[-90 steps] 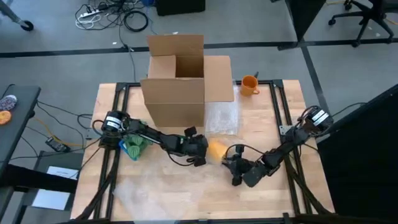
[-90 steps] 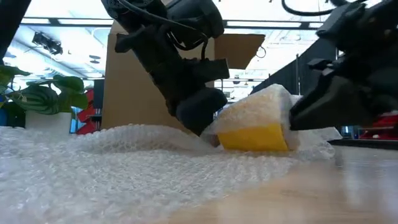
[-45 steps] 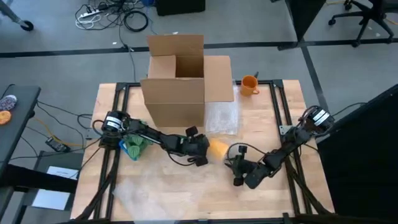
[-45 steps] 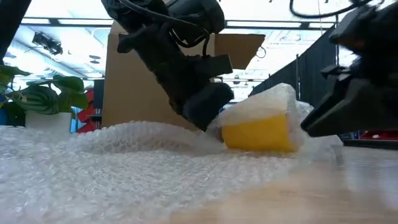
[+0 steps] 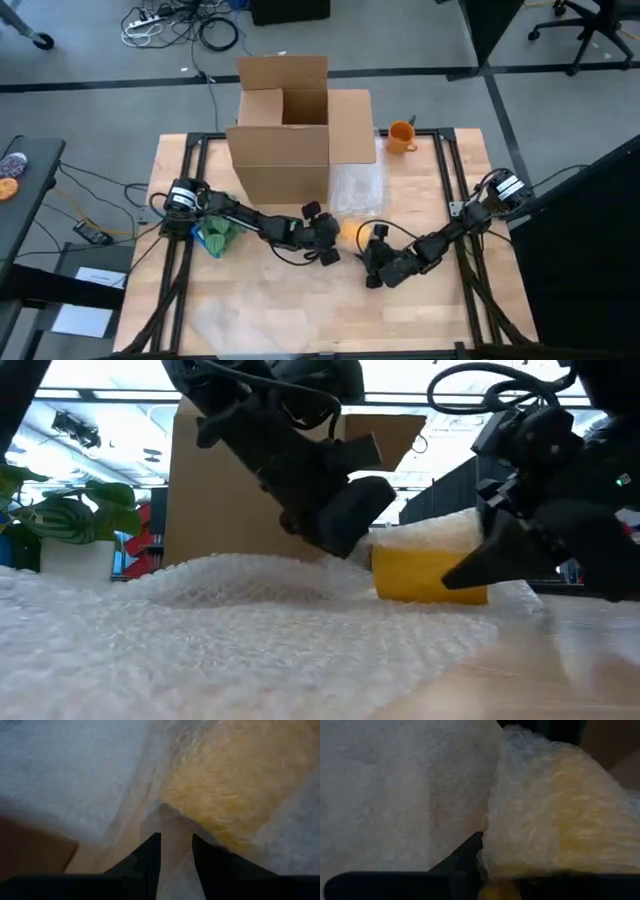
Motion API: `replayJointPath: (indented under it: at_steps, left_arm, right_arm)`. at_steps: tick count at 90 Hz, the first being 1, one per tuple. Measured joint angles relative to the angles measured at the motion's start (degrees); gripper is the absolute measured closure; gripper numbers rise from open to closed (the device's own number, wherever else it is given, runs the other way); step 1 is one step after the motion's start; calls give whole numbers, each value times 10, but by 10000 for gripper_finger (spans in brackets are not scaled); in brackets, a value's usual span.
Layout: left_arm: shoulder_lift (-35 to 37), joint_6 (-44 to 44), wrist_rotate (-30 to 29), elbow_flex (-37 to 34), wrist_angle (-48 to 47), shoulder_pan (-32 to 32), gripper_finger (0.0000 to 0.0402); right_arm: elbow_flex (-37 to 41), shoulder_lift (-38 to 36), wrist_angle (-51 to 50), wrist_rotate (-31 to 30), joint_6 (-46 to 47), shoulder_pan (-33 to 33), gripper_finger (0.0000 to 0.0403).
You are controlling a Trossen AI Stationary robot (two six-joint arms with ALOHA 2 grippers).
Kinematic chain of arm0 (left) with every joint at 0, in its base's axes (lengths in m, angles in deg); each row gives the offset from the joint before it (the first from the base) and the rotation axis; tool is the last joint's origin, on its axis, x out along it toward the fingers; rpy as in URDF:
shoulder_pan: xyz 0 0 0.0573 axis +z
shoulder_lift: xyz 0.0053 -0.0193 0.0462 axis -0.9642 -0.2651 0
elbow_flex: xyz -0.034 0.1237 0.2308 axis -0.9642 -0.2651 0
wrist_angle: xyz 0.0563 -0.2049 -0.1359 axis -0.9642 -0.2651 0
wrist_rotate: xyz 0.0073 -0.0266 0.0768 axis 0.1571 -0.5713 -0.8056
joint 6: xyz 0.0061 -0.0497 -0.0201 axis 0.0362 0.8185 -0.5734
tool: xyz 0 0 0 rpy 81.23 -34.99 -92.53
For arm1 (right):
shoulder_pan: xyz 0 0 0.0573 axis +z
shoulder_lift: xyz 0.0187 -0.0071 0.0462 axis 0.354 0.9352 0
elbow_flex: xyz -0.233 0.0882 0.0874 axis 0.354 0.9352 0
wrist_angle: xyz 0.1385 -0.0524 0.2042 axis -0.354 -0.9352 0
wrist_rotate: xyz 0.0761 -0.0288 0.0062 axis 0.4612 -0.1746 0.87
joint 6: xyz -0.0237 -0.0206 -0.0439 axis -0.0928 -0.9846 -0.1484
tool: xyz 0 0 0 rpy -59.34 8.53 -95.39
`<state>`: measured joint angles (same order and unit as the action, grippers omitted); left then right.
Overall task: Wrap mug
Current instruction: Wrap the yellow mug with the bubble wrap
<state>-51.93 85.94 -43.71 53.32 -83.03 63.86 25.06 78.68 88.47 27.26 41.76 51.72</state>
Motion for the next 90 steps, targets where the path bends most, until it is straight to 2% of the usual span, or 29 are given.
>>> replayJointPath:
  at_steps: [90]
  left_arm:
    - [0, 0, -7, 0, 4, 0, 302]
  right_arm:
    - [-1, 0, -1, -2, 15, -5, 328]
